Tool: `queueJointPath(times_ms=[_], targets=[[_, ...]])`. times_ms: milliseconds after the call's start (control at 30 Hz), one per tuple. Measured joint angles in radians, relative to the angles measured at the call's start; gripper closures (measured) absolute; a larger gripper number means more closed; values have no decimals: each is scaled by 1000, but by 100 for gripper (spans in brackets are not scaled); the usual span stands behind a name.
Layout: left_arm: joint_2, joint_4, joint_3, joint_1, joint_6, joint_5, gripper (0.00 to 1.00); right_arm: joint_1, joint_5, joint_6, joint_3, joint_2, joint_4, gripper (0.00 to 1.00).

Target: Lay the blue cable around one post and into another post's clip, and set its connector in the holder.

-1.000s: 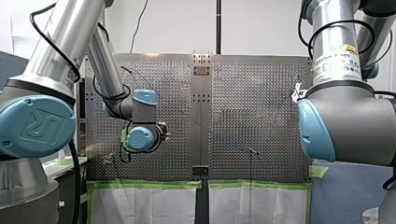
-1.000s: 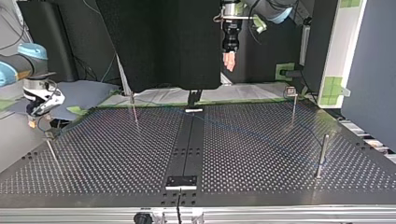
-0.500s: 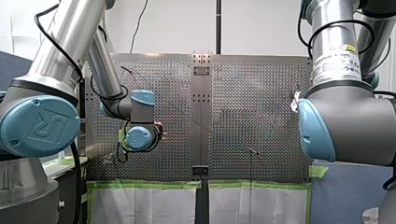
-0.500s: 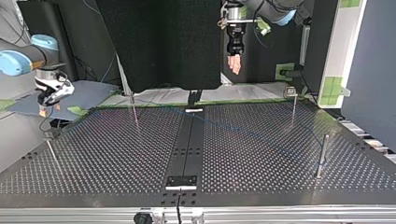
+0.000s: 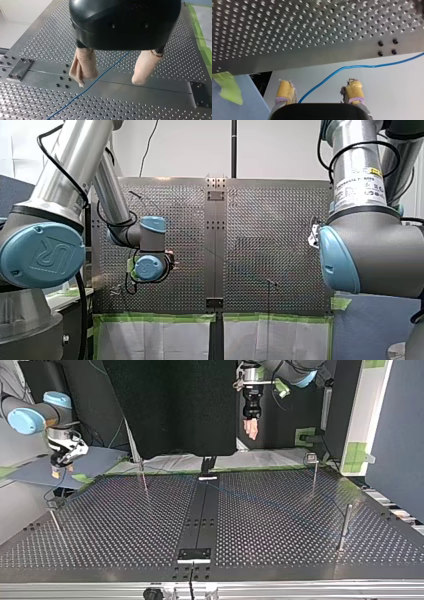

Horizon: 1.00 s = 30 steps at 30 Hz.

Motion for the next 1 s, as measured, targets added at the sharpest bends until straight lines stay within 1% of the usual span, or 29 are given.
queueJointPath(times_ms=[133, 200, 267, 333, 367, 533, 633, 700, 800, 1000], targets=[[0, -1, 0, 0, -1, 1, 0, 13, -7, -8, 36, 0, -38, 1], [0, -1, 0, 0, -3, 1, 0, 21, -18, -17, 52, 0, -61, 1], [1, -2, 0, 0, -4, 1, 0, 30, -29, -31, 61, 0, -78, 1], [0, -2, 0, 0, -4, 1, 0, 37, -35, -45, 65, 1, -87, 1], [0, -2, 1, 0, -5, 1, 0, 41, -38, -54, 67, 0, -90, 1], [0, -3, 8, 0, -12, 2, 0, 62, -45, -81, 75, 1, -93, 1], [1, -4, 9, 1, -13, 1, 0, 85, -49, -101, 80, 2, -100, 1], [1, -4, 9, 2, -13, 0, 0, 107, -49, -113, 80, 2, -109, 1], [1, -4, 9, 3, -14, 0, 0, 137, -46, -121, 81, 2, -116, 1], [1, -4, 9, 5, -16, -8, 0, 195, -38, -131, 81, 2, -119, 1]])
